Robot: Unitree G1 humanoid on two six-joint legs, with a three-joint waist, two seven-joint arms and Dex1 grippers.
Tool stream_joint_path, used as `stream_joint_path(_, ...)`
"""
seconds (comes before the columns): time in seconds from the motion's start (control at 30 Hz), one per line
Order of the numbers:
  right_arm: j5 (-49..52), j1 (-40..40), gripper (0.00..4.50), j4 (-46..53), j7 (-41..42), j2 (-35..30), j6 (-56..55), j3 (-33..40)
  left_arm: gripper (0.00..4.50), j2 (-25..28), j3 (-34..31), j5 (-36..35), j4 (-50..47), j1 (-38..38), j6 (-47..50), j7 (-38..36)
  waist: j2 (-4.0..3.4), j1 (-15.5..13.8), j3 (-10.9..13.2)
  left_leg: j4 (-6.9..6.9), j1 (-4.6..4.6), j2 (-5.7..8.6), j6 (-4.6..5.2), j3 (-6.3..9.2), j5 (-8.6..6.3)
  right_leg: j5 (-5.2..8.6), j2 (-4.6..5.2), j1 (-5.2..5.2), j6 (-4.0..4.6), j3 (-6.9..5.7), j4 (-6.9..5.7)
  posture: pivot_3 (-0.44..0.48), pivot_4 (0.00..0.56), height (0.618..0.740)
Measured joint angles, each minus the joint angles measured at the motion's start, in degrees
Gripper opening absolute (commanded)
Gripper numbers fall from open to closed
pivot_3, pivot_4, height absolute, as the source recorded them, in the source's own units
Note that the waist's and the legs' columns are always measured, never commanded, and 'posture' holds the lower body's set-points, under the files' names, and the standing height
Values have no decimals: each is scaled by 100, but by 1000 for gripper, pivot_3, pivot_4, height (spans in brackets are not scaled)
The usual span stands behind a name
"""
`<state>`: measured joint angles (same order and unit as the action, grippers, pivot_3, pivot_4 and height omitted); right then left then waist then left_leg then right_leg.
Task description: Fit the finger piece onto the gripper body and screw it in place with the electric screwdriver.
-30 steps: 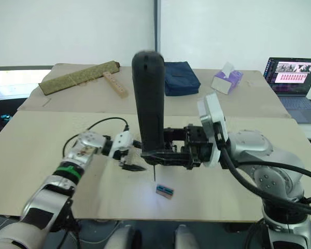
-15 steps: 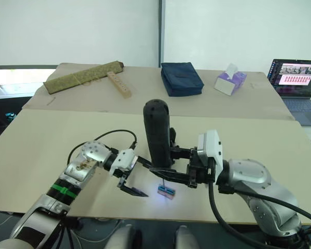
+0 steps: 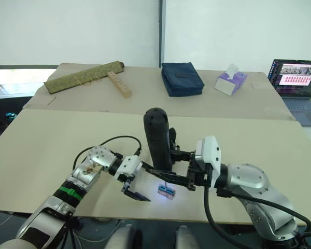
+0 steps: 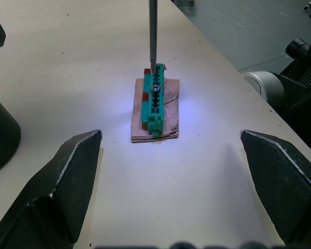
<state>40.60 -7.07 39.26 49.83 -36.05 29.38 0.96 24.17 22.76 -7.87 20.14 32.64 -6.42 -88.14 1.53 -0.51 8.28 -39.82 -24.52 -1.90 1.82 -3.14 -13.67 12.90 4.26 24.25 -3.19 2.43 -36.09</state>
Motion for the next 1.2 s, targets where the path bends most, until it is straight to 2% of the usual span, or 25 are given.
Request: stream_joint_path(1.2,-118,-52,1910,-158,8,51,0,-81,4500,-108,-1,2,194,99,-87,31,0,-2,0,-1,0,1,0,-1,0,0,0,-1,0,0,-1,0,150,738)
